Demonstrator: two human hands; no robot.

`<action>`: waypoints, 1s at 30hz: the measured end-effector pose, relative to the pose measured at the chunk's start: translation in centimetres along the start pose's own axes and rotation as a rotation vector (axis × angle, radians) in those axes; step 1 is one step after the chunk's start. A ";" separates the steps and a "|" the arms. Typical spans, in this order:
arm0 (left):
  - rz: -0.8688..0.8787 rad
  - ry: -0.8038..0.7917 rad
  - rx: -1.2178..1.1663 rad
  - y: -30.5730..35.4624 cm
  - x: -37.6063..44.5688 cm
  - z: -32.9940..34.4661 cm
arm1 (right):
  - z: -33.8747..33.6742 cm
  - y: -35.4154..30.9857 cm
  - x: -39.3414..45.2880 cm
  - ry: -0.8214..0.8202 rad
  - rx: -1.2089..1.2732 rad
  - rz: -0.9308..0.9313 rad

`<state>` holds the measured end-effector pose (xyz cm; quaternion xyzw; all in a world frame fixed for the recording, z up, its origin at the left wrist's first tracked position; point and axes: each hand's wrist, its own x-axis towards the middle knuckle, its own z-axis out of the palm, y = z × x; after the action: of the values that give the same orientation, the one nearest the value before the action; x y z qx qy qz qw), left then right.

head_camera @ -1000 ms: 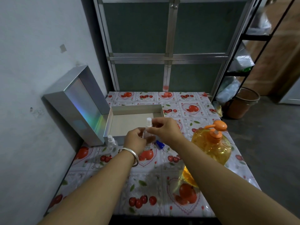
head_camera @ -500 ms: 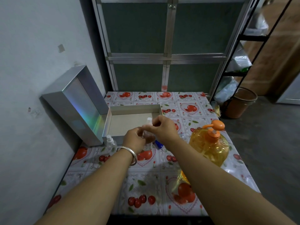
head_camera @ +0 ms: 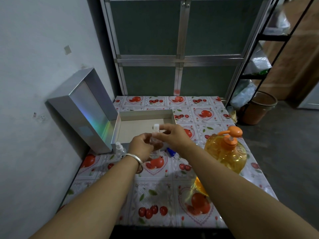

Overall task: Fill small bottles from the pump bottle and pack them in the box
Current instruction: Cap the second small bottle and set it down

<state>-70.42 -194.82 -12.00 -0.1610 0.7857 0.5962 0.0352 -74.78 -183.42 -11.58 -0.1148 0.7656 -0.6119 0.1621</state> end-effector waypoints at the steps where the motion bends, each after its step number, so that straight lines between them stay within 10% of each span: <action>1: -0.004 -0.002 0.002 0.0 0.0 0.0 | 0.1 0.0 0.1 0.037 -0.050 -0.003; 30: -0.063 0.079 -0.021 -2.6 0.6 -1.1 | 2.5 1.2 1.0 0.027 -0.034 0.006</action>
<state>-70.07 -196.60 -14.27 -0.2093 0.7747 0.5963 0.0211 -74.74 -185.79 -13.36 -0.1069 0.7782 -0.5999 0.1517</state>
